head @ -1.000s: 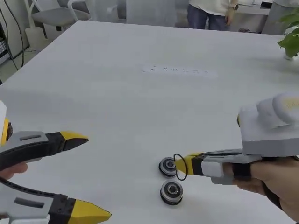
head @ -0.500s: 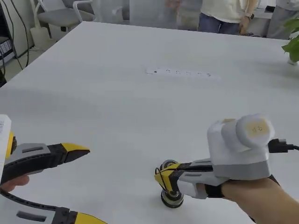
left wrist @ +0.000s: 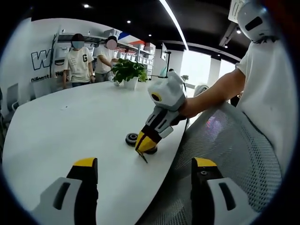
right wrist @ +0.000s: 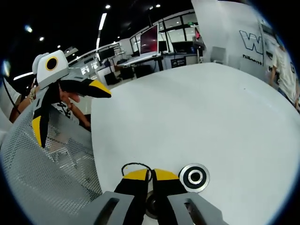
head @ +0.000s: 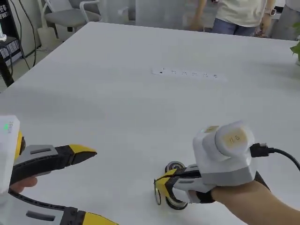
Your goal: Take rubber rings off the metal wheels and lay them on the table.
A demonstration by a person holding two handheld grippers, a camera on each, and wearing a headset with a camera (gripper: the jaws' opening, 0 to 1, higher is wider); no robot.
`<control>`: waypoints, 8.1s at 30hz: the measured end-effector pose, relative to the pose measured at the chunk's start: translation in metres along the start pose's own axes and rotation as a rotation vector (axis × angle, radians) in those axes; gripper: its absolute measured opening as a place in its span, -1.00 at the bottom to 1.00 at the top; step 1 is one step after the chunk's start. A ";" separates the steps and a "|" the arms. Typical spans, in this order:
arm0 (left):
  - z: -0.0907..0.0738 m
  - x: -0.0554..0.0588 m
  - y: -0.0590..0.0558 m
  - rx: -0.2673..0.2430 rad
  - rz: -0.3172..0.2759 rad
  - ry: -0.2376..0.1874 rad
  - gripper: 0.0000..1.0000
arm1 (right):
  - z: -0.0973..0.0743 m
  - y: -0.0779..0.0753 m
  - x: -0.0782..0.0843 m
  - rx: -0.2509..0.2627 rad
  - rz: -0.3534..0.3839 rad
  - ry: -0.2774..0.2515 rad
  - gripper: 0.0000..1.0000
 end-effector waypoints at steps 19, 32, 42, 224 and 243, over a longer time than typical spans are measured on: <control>0.002 -0.005 0.000 0.033 0.033 0.031 0.60 | -0.029 -0.024 -0.013 0.011 0.116 -0.076 -0.92; 0.023 -0.040 0.001 0.130 0.164 0.055 0.57 | -0.050 -0.038 0.005 -0.019 0.090 -0.056 -0.82; 0.064 -0.063 -0.002 0.211 0.262 0.061 0.43 | -0.049 -0.037 0.021 -0.076 0.091 -0.019 -0.74; 0.147 0.018 0.003 0.261 0.282 0.139 -0.85 | -0.049 -0.017 0.033 -0.275 0.544 0.050 -1.00; 0.147 0.019 0.002 0.261 0.280 0.136 -0.85 | -0.052 -0.010 0.025 -0.321 0.575 0.013 -1.00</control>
Point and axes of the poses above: the centre of the closed fingertips' face, and the gripper's own axes: z roughly forward along the fingers, y roughly to its left, x roughly out of its underside, the point moved 2 cm from there along -z, roughly backward along the fingers, and after that the axes turned 7 degrees about x, right-handed, at the moved point
